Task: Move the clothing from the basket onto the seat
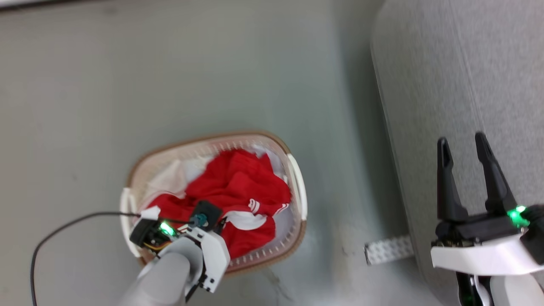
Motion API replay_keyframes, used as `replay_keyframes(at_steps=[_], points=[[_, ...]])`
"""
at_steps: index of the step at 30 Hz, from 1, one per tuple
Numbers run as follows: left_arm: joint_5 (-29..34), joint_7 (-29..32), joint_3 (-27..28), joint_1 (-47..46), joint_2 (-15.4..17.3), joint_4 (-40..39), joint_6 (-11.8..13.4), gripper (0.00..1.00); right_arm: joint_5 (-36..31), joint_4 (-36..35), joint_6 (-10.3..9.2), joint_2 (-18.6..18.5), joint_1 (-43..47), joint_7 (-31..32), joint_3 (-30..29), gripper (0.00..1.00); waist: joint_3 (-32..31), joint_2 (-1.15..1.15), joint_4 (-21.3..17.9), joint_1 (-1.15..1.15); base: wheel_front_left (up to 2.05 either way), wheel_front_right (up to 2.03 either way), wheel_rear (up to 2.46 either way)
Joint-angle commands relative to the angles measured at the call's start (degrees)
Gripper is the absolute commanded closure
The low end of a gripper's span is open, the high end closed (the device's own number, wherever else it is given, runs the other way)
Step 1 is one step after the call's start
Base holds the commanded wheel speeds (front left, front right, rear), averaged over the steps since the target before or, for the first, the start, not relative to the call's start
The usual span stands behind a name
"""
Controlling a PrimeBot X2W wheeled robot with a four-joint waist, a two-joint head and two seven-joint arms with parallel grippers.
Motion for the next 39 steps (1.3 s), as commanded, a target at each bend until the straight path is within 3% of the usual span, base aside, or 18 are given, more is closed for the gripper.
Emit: replay_keyframes(at_steps=[1, 9, 15, 23, 39], points=[[-1.0, -1.1, 0.3, 1.5, -0.2, -0.9, 0.0, 1.00, -0.5, 0.5, 0.19, -0.2, 1.7, 0.0, -0.5, 0.00, -5.9, 0.00, 3.9, 0.00, 0.00, 0.00, 0.00], [-4.5, -2.5, -1.2, 6.0, -0.6, -7.6, -0.3, 1.00, -2.3, 2.1, 0.18, -0.2, 8.2, 0.0, -1.9, 0.00, -17.4, 0.00, 9.6, 0.00, 0.00, 0.00, 0.00], [-8.1, -1.2, -3.8, 9.2, -0.6, -14.7, -0.5, 1.00, -2.6, 3.1, 0.18, -0.2, 12.6, 0.0, -2.5, 0.00, -24.5, 0.00, 11.8, 0.00, 0.00, 0.00, 0.00], [-10.7, 2.1, -4.0, 10.7, -0.4, -24.8, 1.2, 1.00, -1.4, 3.5, 0.18, -0.2, 16.6, 0.0, -3.3, 0.00, -29.8, 0.00, 13.4, 0.00, 0.00, 0.00, 0.00], [-13.5, 9.5, -1.0, 15.0, 4.1, -45.3, 5.3, 1.00, -0.9, 5.0, 0.18, -0.2, 21.8, 0.0, -3.2, 0.00, -36.0, 0.00, 12.6, 0.00, 0.00, 0.00, 0.00]])
